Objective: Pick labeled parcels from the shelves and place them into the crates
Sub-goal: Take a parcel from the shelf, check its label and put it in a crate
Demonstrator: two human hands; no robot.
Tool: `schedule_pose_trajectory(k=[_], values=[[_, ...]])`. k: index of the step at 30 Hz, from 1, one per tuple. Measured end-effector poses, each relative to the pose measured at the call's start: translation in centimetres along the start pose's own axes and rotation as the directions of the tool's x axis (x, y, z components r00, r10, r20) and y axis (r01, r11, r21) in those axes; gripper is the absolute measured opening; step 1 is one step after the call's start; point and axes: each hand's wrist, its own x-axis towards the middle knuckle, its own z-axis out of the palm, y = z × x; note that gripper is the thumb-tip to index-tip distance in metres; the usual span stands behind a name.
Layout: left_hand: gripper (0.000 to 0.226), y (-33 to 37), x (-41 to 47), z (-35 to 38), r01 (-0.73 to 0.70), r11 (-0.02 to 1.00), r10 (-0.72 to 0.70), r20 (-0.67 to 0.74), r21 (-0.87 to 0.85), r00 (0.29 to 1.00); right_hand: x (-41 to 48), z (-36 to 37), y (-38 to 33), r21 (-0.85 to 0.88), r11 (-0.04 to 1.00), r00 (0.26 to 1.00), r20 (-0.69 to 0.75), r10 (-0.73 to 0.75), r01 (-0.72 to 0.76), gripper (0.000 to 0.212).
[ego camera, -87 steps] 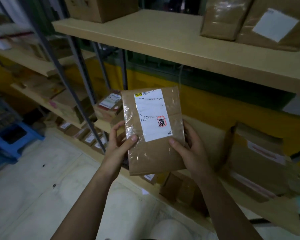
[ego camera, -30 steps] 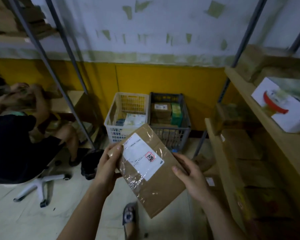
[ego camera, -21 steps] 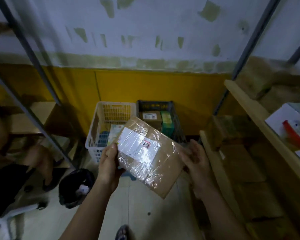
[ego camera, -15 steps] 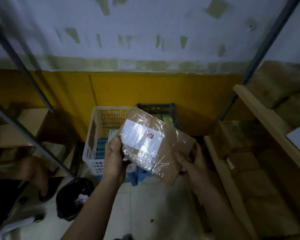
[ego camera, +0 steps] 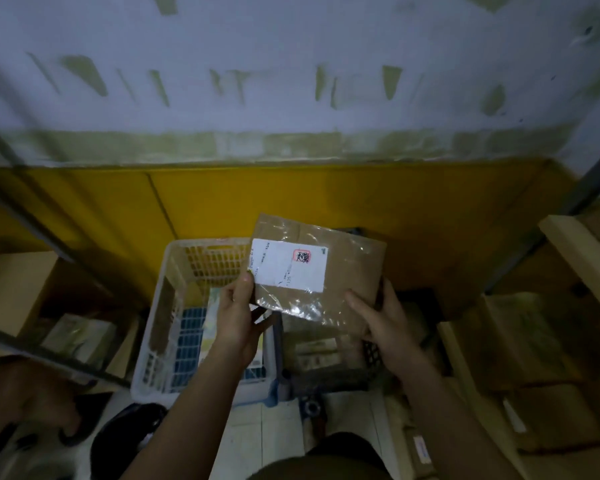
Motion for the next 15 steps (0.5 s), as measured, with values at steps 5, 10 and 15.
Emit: schedule_pose_trajectory(k=[5, 10, 15], values=[[0.043, 0.2, 7.1, 4.3, 0.071, 0.976, -0.077, 0.021, 0.204, 0.997, 10.3, -2.8, -0.6, -0.064, 0.983, 0.982, 0.069, 0.175, -0.171, 0.061], [0.038, -2.9, 12.1, 5.9, 0.093, 0.783, -0.074, -0.056, 0.615, 0.996, 17.3, -5.1, 2.5, -0.199, 0.944, 0.954, 0.096, 0.284, -0.261, 0.059], [0.033, -7.6, 13.9, 4.2, 0.186, 0.505, -0.234, -0.073, 0.843, 0.969, 18.7, -6.5, 9.0, -0.282, 0.891, 0.913, 0.099, 0.396, -0.356, 0.073]])
